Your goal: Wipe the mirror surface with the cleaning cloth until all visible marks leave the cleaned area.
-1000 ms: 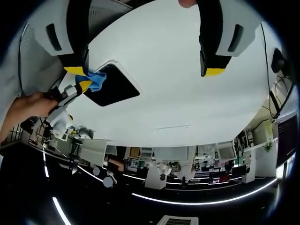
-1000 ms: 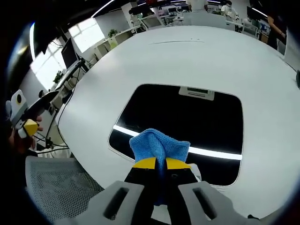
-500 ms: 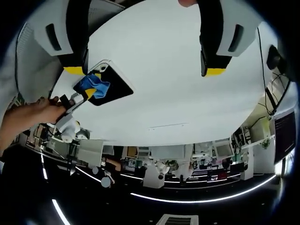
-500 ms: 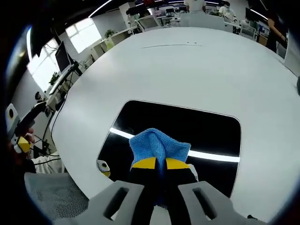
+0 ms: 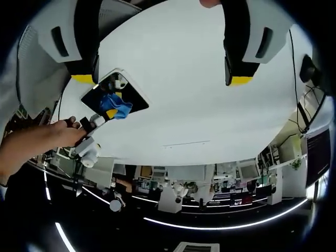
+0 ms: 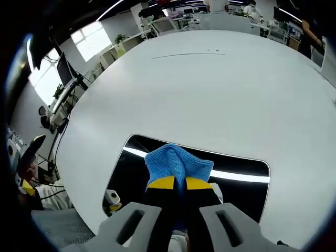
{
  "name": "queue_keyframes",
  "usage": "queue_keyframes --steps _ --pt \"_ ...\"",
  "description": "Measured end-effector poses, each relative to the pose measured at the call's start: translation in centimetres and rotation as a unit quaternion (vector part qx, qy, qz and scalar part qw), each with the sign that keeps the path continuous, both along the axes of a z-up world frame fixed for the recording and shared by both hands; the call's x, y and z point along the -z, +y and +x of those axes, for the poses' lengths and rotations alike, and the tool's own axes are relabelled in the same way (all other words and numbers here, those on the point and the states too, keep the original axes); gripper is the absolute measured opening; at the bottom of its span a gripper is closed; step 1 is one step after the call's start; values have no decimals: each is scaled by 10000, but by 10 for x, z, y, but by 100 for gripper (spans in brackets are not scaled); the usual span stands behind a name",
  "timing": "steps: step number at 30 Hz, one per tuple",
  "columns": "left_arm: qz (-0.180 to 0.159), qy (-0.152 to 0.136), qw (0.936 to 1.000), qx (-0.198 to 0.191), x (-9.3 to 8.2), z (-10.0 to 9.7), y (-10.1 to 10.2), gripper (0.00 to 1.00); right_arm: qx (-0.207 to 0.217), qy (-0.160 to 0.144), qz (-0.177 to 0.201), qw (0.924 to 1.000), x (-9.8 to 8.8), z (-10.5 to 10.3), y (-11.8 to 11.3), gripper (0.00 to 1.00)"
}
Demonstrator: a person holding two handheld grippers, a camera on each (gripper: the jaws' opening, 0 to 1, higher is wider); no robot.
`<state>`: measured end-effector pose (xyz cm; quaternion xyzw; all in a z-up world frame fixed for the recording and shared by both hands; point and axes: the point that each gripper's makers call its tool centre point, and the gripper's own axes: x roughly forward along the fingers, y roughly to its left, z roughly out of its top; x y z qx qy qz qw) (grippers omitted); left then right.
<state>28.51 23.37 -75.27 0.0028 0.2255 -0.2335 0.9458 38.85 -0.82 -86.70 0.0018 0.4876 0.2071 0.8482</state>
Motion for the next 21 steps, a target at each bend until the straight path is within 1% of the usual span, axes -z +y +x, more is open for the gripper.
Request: queue_keyframes --steps 1,3,12,15,18,21 --pt "-8 -6 10000 -3 0 0 0 99 -110 -54 -107 9999 0 3 0 0" --pt "4 -3 10000 3 -1 0 -1 99 -135 -66 -206 9997 0 7 1 0" --pt "0 -1 10000 -9 -1 -1 0 99 -165 -74 -325 9993 -1 19 1 0" --pt "10 -6 10000 -17 -1 -1 2 99 -153 -30 -269 9995 0 19 0 0" --pt "-145 -58 9998 -103 -7 2 5 99 -87 31 -70 9999 0 18 0 0" --pt "-153 -118 9997 -140 -9 5 8 99 -101 65 -24 9999 0 18 1 0"
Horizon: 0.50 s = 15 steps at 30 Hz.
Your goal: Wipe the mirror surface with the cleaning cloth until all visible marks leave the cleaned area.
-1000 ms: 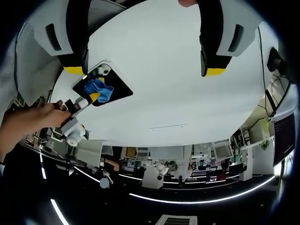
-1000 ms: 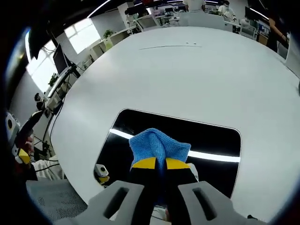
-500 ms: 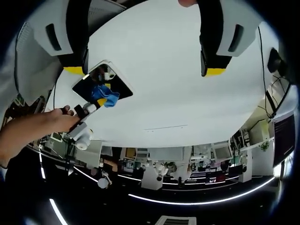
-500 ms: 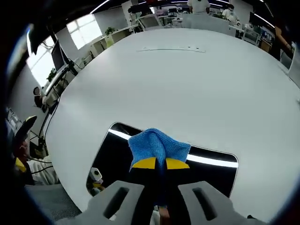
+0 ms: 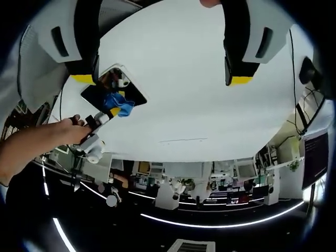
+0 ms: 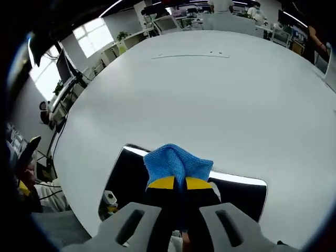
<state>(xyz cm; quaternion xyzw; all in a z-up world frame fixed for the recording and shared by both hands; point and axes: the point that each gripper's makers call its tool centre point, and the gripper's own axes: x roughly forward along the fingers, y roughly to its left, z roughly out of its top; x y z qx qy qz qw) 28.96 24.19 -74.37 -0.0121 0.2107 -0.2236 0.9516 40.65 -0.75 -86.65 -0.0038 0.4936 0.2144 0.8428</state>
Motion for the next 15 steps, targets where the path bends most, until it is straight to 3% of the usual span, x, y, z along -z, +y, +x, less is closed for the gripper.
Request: queue_keyframes --steps 8,12,15 --pt "34 32 10000 1 2 -1 0 99 -136 -106 -308 9994 0 5 2 0" --pt "27 23 10000 8 0 1 -2 99 142 -124 0 9998 -1 10 -2 0" --pt "81 22 9999 70 0 1 -6 99 152 -140 -1 9998 -1 10 -1 0"
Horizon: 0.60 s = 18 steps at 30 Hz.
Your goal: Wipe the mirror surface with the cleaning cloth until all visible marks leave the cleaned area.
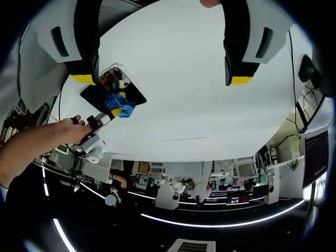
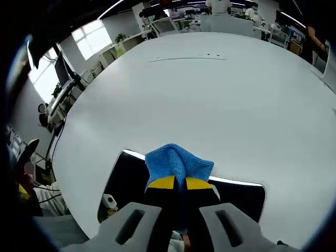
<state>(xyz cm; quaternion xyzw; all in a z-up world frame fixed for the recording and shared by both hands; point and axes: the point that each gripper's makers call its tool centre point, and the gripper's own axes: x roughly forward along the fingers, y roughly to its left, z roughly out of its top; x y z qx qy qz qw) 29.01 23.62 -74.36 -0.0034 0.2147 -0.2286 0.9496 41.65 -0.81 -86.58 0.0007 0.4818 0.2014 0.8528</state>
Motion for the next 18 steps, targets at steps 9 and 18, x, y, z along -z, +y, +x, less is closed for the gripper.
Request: queue_keyframes --steps 9,18 --pt "4 -21 10000 -21 -3 2 -1 99 -169 12 -27 9999 1 0 0 0" --pt "16 -33 10000 -47 -4 1 0 99 -244 0 -74 9997 1 -1 -5 0"
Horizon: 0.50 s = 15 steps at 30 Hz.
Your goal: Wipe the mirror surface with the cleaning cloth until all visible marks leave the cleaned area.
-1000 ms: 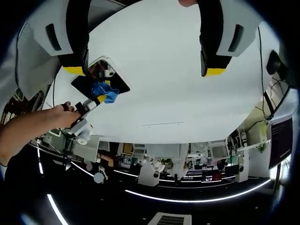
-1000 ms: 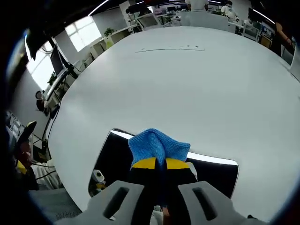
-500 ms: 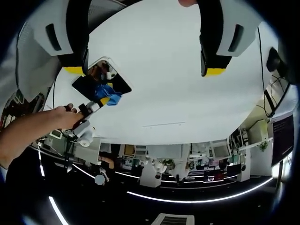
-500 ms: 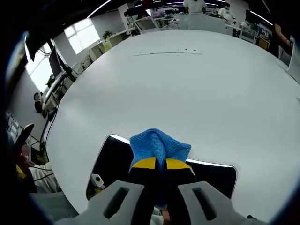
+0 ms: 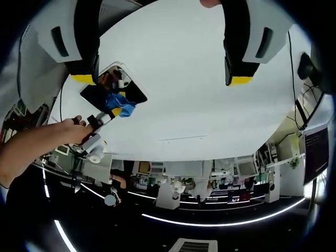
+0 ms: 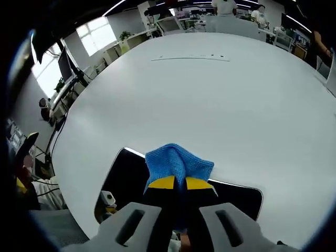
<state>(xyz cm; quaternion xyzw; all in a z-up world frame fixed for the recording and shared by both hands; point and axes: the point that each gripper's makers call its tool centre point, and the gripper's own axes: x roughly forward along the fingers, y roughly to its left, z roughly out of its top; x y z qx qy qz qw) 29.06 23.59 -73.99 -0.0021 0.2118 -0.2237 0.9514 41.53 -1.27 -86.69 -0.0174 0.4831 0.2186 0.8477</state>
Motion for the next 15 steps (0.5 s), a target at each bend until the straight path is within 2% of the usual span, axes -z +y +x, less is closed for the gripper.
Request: queue_keyframes --steps 15 --pt "-11 24 10000 -12 3 -1 -1 99 156 17 -69 9999 0 -1 -29 0"
